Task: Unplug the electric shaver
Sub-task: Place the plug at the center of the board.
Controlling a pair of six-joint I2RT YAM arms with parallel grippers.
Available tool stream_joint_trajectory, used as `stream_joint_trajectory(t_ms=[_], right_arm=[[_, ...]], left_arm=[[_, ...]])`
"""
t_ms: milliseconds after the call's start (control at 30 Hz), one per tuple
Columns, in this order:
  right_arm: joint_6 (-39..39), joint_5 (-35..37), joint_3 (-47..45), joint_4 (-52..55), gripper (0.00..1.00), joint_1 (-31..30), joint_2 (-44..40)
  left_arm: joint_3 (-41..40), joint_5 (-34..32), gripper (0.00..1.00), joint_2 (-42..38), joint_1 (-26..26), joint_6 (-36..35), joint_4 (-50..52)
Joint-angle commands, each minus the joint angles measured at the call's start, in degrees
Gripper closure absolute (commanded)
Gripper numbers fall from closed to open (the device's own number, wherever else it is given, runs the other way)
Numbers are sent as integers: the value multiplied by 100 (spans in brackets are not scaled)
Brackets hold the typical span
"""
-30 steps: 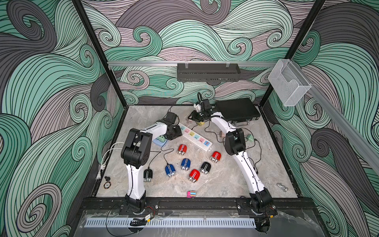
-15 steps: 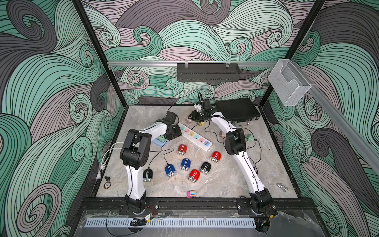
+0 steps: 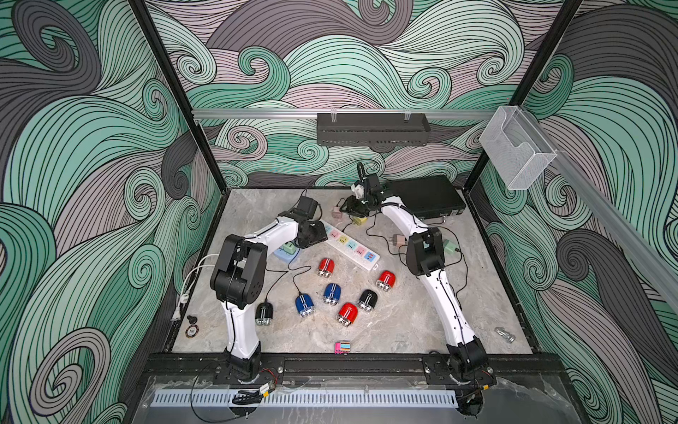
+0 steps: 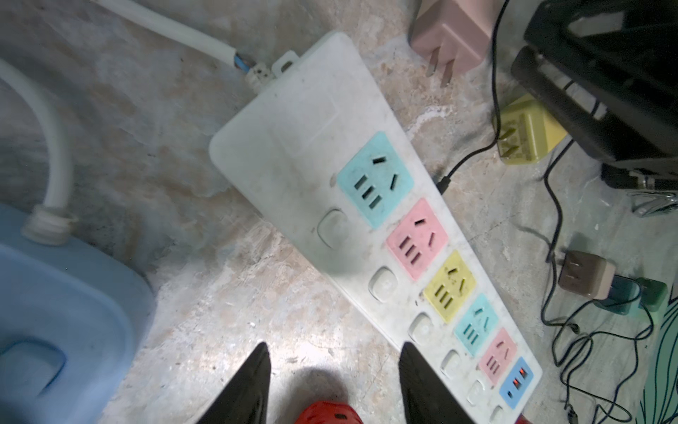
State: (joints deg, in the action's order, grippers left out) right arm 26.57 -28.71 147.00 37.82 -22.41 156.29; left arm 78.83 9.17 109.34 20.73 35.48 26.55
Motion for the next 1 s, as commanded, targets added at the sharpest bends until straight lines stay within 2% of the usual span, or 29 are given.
stream_joint_trajectory(t_ms=[0,367,600,967], right_arm=[[-195,60,-215,101,53,-16,-517],[-519,481,-1372,15,53,-140,-1681],[-650,741,-2523,-358,53,-307,-2609],[-827,1211,-3944,-713,52,-705,-3830]], left_arm=[[111,-125,44,-356,80,-111,180],[-143,-343,43,-906,163,-191,359],[-383,-525,41,-1331,173,-199,495],[-1156,-822,36,-2286,214,-207,648]])
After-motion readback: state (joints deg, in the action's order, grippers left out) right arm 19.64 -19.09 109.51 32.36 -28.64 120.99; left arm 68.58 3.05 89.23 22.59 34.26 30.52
